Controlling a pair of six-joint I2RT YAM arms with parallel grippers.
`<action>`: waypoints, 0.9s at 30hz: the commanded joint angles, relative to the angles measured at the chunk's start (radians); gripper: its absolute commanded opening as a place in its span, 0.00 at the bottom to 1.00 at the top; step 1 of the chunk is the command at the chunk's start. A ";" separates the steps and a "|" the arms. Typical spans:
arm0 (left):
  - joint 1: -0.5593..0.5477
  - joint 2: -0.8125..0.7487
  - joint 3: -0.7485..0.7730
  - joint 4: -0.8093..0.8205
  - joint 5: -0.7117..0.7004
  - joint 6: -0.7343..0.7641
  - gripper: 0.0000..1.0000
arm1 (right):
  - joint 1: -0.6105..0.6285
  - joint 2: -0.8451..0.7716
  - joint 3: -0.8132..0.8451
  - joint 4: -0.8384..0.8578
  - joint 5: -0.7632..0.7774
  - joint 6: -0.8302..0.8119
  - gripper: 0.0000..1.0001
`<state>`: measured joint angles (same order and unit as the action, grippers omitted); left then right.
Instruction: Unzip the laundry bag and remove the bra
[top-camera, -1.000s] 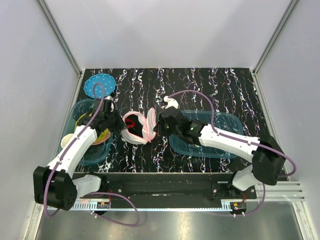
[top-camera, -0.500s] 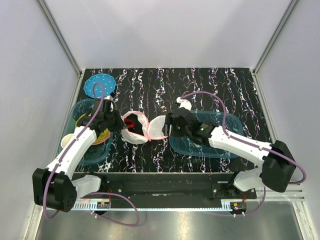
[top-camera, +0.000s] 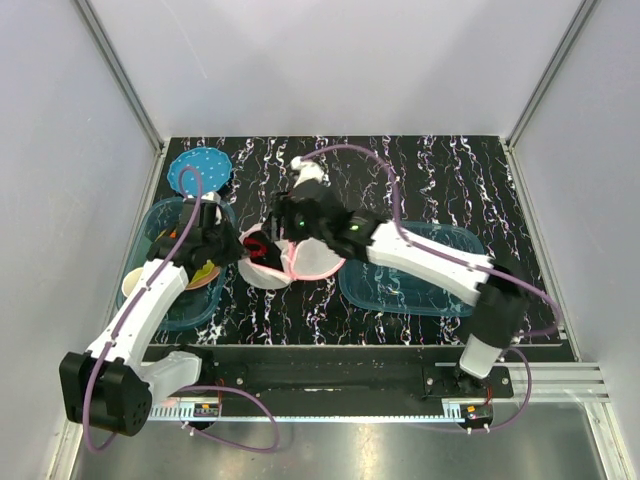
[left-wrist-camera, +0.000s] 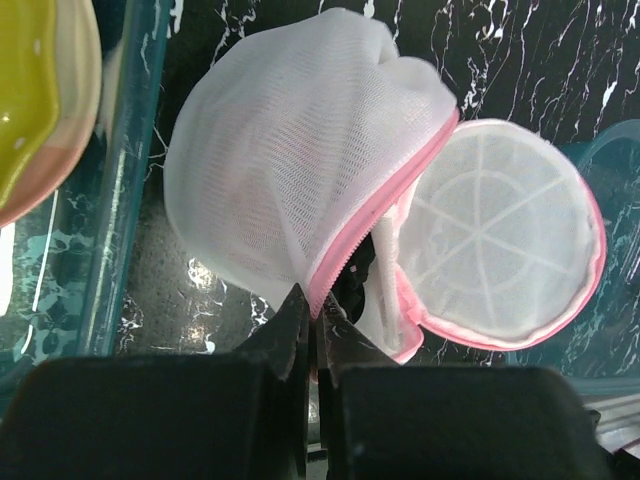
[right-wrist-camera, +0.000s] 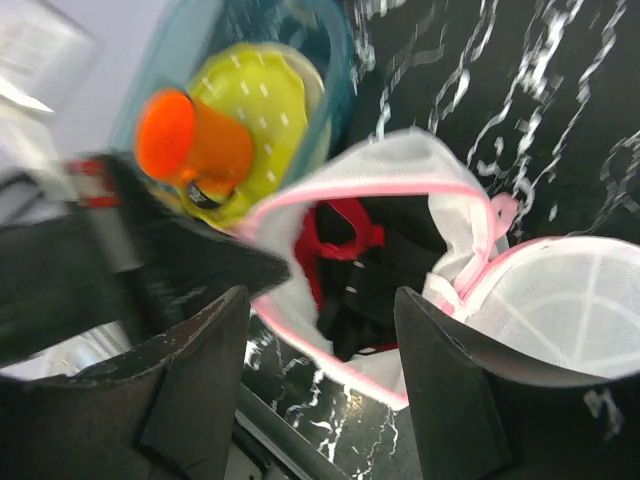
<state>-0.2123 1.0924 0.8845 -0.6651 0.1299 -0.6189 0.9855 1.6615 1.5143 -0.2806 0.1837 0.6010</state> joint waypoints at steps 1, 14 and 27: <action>0.013 -0.051 0.036 -0.002 -0.035 0.033 0.00 | 0.007 0.199 0.055 -0.009 -0.151 0.049 0.67; 0.013 -0.037 0.007 0.002 0.005 0.025 0.00 | 0.008 0.328 0.104 0.044 -0.247 0.080 0.67; 0.013 -0.063 -0.004 0.001 0.005 0.016 0.00 | -0.005 0.480 0.216 0.057 -0.265 0.100 0.64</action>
<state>-0.1974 1.0592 0.8803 -0.6903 0.1226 -0.6025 0.9863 2.0647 1.6543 -0.2539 -0.0475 0.6868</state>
